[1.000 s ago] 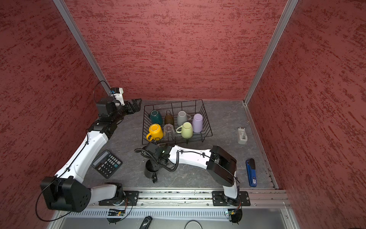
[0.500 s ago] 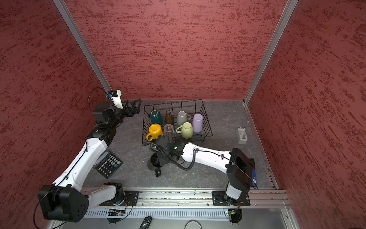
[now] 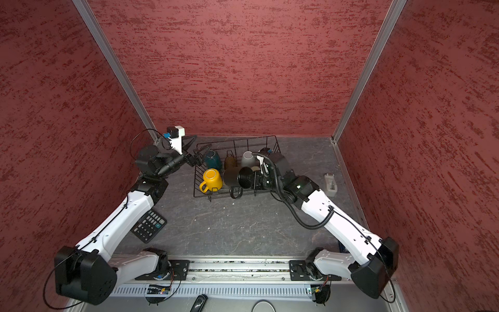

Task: Load cups into a dish rack
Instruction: Pick up the cup from the bottom-center of the table, then pass the cup.

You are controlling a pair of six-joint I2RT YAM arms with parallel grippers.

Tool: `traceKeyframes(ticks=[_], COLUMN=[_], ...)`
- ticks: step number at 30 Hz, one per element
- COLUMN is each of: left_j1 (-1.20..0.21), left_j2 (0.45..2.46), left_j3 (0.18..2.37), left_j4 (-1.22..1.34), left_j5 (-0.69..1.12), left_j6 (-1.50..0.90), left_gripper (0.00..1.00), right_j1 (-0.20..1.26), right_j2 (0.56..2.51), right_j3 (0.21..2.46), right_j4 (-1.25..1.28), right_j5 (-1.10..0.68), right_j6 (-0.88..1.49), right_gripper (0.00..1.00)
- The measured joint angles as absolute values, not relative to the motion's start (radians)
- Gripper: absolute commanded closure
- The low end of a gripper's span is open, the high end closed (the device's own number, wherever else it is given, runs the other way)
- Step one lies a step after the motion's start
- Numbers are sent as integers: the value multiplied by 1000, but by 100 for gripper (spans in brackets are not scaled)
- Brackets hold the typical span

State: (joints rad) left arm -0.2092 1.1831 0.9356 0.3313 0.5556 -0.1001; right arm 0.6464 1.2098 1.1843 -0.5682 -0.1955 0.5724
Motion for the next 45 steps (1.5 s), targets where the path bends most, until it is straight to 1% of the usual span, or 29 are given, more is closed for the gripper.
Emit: traceKeyframes(ticks=[7,11,15,31,45], left_j1=[-226,-292,-346,-414,-467], left_j2=[1262,1282,1298,1399,1430], left_j3=[954,954,962,1026,1045], left_j4=[399,412,418,496,558], left_j5=[754,852,911,1031,1099], left_j6=[-100,-67,-36,-54,-82], left_gripper=[0,0,0,0,0], right_j1=[509,448,411,397,395], right_j2=[1185,1160,1157,1157,1151], right_j3=[1153,1129,1122,1015,973], right_j4=[-512,-432,-348,-77,92], right_j5=[-279,-348,-418,-664,-770], right_j6=[511,484,460,433,488], right_gripper=[100,100,100,100,100])
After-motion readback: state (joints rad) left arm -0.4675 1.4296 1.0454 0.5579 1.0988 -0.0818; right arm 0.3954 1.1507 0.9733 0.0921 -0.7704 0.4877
